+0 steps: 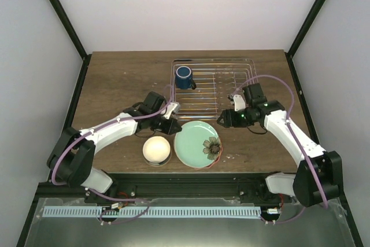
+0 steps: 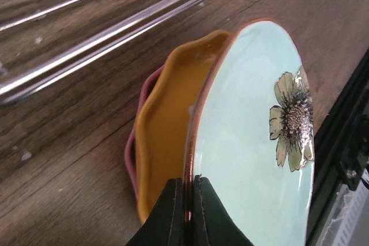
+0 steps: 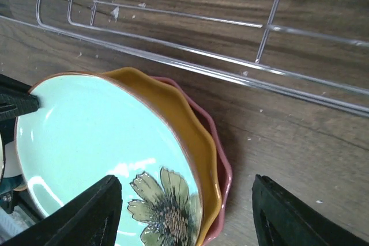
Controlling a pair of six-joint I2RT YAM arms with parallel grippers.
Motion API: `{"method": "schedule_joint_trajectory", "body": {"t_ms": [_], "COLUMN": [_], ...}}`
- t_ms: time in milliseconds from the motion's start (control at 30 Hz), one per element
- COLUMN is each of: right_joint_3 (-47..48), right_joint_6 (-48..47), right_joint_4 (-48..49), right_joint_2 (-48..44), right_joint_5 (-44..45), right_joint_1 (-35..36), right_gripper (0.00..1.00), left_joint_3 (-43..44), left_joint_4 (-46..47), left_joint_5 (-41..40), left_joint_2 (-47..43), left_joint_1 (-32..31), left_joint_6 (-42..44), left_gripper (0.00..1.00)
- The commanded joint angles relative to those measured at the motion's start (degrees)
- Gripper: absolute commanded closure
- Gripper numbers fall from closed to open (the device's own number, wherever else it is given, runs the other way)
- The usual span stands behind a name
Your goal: Load the mixed dishes into the dish rack
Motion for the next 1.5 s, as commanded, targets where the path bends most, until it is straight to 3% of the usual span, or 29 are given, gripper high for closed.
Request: {"method": "schedule_joint_trajectory", "body": {"t_ms": [0, 533, 1100, 1467], "right_joint_3": [-1.98, -13.29, -20.44, -23.07], "right_joint_6": [3.82, 12.38, 10.5, 7.32], "right_joint_4": [1.84, 13.05, 27.06, 36.26], "right_joint_2": [-1.65, -3.46, -5.96, -5.24], "right_joint_5": [-1.12, -1.63, -3.28, -15.33], "right_joint_1": [2.11, 6.41, 6.97, 6.98], "right_gripper": [0.37, 0.37, 0.37, 0.44], "left_joint_3": [1.97, 3.14, 2.82, 2.72], "left_joint_4": [3.02, 1.54, 8.9, 14.03], "left_joint_5": [6.32, 8.36, 20.42, 23.2], "left_joint_2": [0.72, 0.72, 3.83, 5.27], "left_joint_1": [-0.07, 1.55, 4.2, 4.46], "left_joint_6": [2.26, 6.31, 9.13, 8.29], "left_gripper": [1.0, 1.0, 1.0, 1.0]}}
